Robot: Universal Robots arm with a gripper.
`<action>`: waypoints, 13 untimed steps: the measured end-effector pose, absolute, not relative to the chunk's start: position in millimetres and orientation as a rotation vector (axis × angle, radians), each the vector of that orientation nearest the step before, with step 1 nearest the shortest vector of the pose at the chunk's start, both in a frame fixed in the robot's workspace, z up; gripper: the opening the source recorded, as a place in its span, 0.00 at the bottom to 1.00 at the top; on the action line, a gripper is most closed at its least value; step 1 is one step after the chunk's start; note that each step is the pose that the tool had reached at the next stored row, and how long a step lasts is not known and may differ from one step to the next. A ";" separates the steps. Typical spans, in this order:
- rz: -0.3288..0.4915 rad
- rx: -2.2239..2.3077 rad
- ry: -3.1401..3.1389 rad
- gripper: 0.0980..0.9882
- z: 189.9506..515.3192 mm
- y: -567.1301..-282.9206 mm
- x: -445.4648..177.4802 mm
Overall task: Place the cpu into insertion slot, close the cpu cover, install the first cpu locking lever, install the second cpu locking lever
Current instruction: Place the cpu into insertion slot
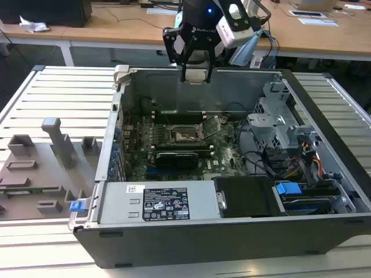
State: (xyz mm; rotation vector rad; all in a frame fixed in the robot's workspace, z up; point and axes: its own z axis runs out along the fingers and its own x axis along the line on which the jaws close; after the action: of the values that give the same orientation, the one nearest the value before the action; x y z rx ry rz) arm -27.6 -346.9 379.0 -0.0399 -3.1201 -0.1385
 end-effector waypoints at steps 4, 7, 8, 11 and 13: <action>-0.134 -0.040 -3.120 0.50 373.1 -346.9 -27.6; -0.133 -0.040 -3.120 0.50 369.6 -346.9 -27.6; -0.133 -0.040 -3.120 0.50 368.3 -346.9 -27.6; -0.133 -0.040 -3.120 0.50 366.0 -346.9 -27.6; -0.133 -0.040 -3.120 0.50 364.9 -346.9 -27.6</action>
State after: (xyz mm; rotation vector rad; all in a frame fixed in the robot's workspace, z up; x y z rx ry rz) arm -27.6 -346.9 364.9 -0.0400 -3.1204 -0.1333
